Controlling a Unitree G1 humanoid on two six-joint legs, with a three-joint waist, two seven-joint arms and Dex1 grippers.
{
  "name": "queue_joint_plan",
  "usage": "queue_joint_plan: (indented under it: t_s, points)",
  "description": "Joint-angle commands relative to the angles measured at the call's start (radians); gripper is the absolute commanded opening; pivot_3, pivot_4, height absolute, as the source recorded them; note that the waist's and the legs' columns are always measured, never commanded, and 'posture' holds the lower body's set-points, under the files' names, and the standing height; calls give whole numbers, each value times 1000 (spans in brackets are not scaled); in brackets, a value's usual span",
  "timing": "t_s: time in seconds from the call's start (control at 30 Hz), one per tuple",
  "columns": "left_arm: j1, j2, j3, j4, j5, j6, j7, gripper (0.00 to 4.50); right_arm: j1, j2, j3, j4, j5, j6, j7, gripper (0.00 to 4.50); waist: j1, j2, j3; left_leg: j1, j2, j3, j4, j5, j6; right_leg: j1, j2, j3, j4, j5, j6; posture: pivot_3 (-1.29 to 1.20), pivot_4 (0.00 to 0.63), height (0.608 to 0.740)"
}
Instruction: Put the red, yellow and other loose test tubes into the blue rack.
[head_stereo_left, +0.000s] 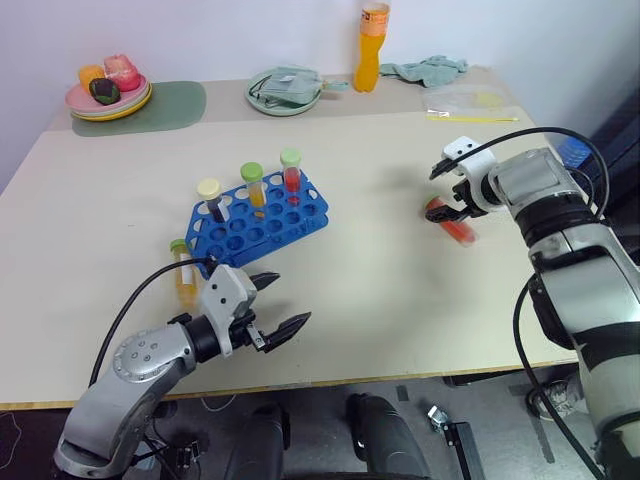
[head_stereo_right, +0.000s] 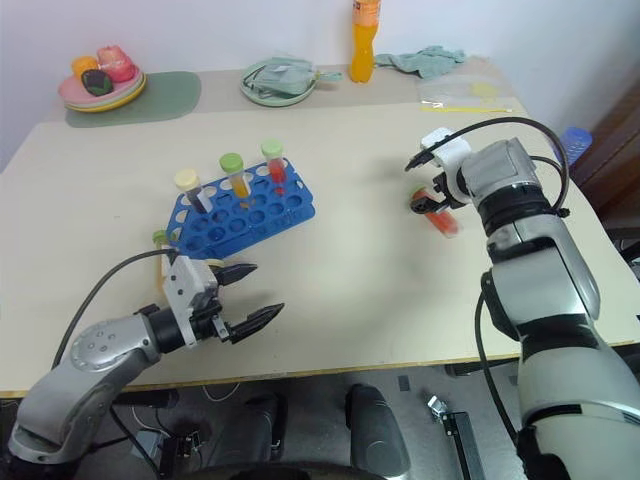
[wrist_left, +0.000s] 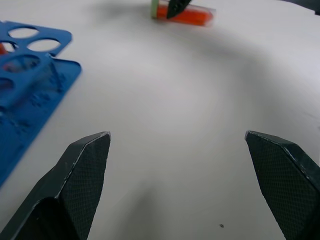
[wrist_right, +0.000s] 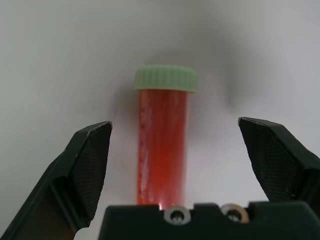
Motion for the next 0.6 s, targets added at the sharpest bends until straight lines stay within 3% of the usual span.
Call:
queue_joint_plan:
  t_s: [0.03,0.13,0.3,0.33,0.47,0.57,0.6]
  points:
    - [20,7,-3,-50,17,-37,4,4450,-45,13,-8,73,-34,-40,31,4500,1,0,0,0,0,0,0,0,0,0,0,0,0,0,0,0,150,740]
    - [32,4,-15,-53,34,-50,10,4500,-60,27,-17,117,-51,-60,39,3667,1,0,0,0,0,0,2,0,0,0,0,0,1,0,0,0,150,740]
    - [37,-2,-31,-37,53,-76,7,4500,-83,34,-28,141,-71,-79,49,1079,1,1,0,0,0,0,5,0,0,0,0,0,5,0,0,0,150,740]
    - [37,-2,-34,-32,57,-83,5,4500,-88,33,-30,138,-75,-81,50,772,1,1,0,0,0,0,5,0,0,0,0,0,5,0,0,0,150,740]
    - [43,-6,-25,-14,72,-117,7,4500,-68,16,-64,46,-48,-124,95,720,0,1,0,0,0,0,10,0,0,0,1,0,10,0,0,0,150,740]
    - [63,-14,15,3,76,-134,33,4500,62,-3,-190,-257,71,-166,121,720,-1,2,0,0,0,0,13,0,1,0,1,0,13,0,0,0,150,740]
    - [69,-37,52,22,84,-148,70,4500,176,20,-282,-471,163,-191,109,720,0,2,0,0,0,-1,13,0,1,0,1,1,13,0,0,0,150,740]
